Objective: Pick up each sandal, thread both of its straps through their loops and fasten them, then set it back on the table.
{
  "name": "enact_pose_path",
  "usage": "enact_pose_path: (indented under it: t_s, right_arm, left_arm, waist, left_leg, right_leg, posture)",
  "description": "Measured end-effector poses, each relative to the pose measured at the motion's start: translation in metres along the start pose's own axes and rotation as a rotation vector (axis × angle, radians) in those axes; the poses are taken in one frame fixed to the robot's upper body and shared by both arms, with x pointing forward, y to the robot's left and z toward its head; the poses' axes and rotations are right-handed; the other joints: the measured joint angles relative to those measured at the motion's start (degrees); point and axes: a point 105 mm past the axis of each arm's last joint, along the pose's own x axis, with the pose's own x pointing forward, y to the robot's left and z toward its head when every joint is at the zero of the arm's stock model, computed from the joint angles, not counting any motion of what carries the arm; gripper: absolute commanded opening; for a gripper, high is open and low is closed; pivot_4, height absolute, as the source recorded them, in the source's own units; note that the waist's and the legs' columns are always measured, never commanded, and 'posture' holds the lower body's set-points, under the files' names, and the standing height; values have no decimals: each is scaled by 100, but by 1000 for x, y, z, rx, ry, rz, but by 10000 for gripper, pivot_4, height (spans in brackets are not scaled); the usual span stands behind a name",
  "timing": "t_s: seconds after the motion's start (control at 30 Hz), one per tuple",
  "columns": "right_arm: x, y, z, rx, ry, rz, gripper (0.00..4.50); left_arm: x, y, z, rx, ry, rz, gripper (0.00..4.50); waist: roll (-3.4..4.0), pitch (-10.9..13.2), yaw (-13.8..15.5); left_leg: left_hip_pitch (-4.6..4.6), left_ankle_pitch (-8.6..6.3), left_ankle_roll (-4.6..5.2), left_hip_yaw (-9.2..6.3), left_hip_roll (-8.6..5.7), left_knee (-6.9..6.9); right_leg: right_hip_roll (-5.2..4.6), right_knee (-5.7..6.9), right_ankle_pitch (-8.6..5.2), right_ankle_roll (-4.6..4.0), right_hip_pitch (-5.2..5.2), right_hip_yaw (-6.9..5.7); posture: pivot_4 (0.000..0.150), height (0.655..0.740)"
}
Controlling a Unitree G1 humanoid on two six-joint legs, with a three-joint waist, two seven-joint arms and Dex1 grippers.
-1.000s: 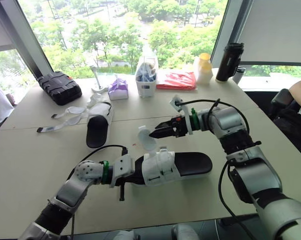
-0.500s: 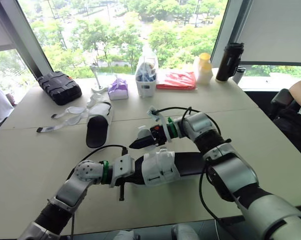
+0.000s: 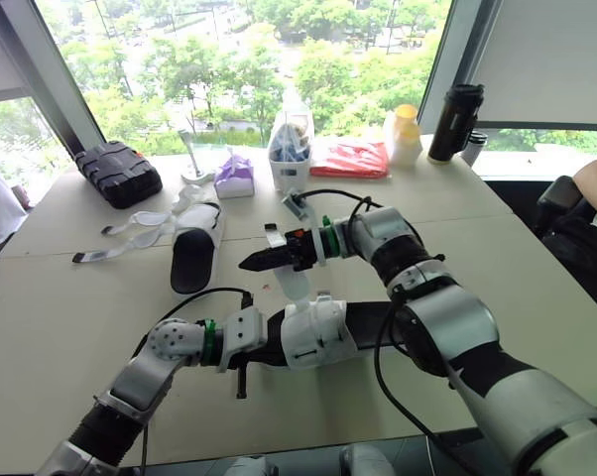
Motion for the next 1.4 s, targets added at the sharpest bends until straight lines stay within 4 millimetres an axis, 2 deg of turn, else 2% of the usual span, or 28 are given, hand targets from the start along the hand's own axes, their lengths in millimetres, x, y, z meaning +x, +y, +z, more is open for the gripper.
enact_pose_path:
  t_s: [0.37,0.47,0.6,0.7,0.87,0.93,1.0,1.1,1.2,1.4]
  right_arm:
    - [-2,9,19,-27,-59,19,44564]
    - [-2,10,22,-32,-66,23,37040]
    - [-3,11,22,-30,-67,29,17484]
    - [-8,12,23,-25,-68,34,947]
    - [-24,26,33,-88,-74,62,947]
    - [-31,32,27,-124,-51,75,947]
    - [-37,39,11,-163,-12,94,947]
    - [-48,56,-32,-299,113,88,947]
    - [-49,70,-64,-418,206,90,947]
    - [-52,87,-95,-591,315,111,947]
  left_arm:
    - [0,0,0,1,-2,4,0]
    - [0,0,0,1,-2,4,0]
    - [0,0,0,1,-2,4,0]
    - [0,0,0,0,-3,5,0]
    - [1,0,0,-2,-6,5,0]
    - [2,-1,0,-2,-8,4,0]
    - [2,-1,1,-4,-11,4,0]
    - [4,-2,2,-5,-19,-1,0]
    - [4,-1,1,-7,-17,0,0]
    - [5,0,1,-15,-19,-3,0]
  waist:
    - [0,0,2]
    - [0,0,1]
    - [0,0,2]
    - [0,0,3]
    - [0,0,11]
    - [-2,-1,13]
    - [-3,-2,19]
    - [-3,-2,43]
    - [-1,-1,13]
    - [-18,1,14]
  left_leg:
    - [-1,0,0,-1,0,-1]
    - [-1,0,0,-1,0,-1]
    - [-1,0,0,-1,0,-1]
    - [-1,0,0,-1,0,-1]
    - [-4,0,0,-4,1,-1]
    - [-4,0,0,-6,0,-2]
    - [-8,0,0,-13,-5,-2]
    - [-13,0,-1,-22,-20,-7]
    - [-9,0,-1,-18,-35,-12]
    - [-7,0,-1,-24,-44,-13]
  right_leg:
    - [0,0,0,0,0,0]
    - [0,0,0,1,0,0]
    - [0,0,0,1,0,0]
    - [-1,0,0,1,0,0]
    - [-6,-2,-3,4,1,-2]
    - [-10,-3,-15,25,3,-4]
    - [-22,-3,-19,32,3,-12]
    - [-41,-7,-31,51,4,-20]
    - [-59,-7,-40,68,3,-18]
    - [-72,-7,-49,83,9,-25]
  posture:
    - [1500,7400]
    - [1500,7400]
    - [1500,7400]
    - [1500,7400]
    - [1500,7400]
    - [1500,7400]
    - [1500,7400]
    - [1500,7400]
    - [1500,7400]
    - [1500,7400]
